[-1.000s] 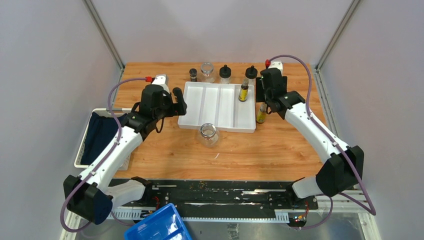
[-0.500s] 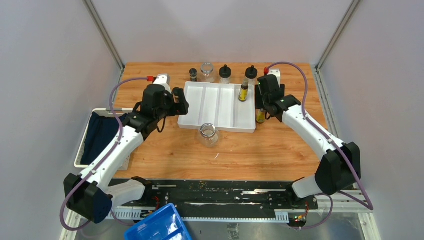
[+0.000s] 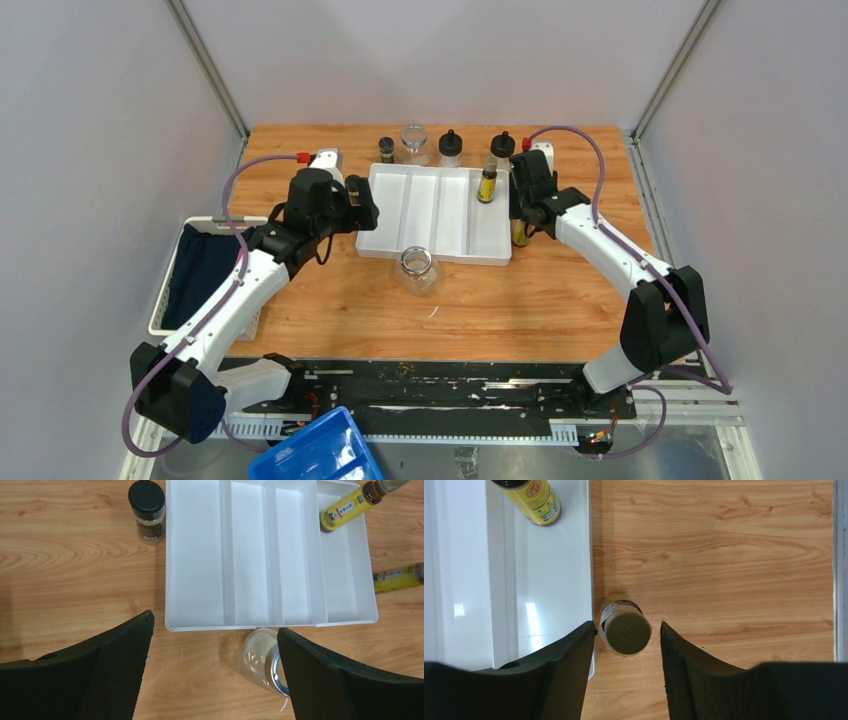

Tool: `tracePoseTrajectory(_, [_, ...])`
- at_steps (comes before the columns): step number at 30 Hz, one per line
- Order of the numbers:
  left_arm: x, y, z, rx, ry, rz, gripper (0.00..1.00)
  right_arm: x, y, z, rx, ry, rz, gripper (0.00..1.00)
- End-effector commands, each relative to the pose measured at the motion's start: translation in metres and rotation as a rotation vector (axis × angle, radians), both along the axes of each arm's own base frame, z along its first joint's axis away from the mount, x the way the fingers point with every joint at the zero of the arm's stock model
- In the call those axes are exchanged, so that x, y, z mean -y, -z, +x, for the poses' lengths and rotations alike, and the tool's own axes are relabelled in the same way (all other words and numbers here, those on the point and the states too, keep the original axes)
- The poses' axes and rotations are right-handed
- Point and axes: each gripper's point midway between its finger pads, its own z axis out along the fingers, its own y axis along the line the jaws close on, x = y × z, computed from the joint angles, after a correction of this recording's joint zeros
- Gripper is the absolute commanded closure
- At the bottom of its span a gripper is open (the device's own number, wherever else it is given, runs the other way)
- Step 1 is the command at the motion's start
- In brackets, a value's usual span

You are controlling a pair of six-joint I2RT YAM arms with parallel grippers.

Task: Organize the condiment bottles
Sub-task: Pick up the bottle from the center of the board.

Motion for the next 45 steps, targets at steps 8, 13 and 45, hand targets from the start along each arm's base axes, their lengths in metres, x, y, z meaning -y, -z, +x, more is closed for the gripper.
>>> tracePoseTrajectory(8, [0.005, -0.002, 0.008, 0.015, 0.012, 0.005, 0.00, 0.007, 0.009, 0.004, -0.016, 0.035, 0.028, 0.87])
tracePoseTrajectory(13, [0.005, -0.003, 0.006, 0.016, 0.011, 0.003, 0.00, 0.004, 0.005, 0.004, -0.008, 0.023, 0.051, 1.00])
tracePoseTrajectory(45, [0.012, -0.001, 0.003, 0.011, 0.015, -0.011, 0.00, -0.041, -0.102, -0.013, 0.189, -0.202, 0.186, 1.00])
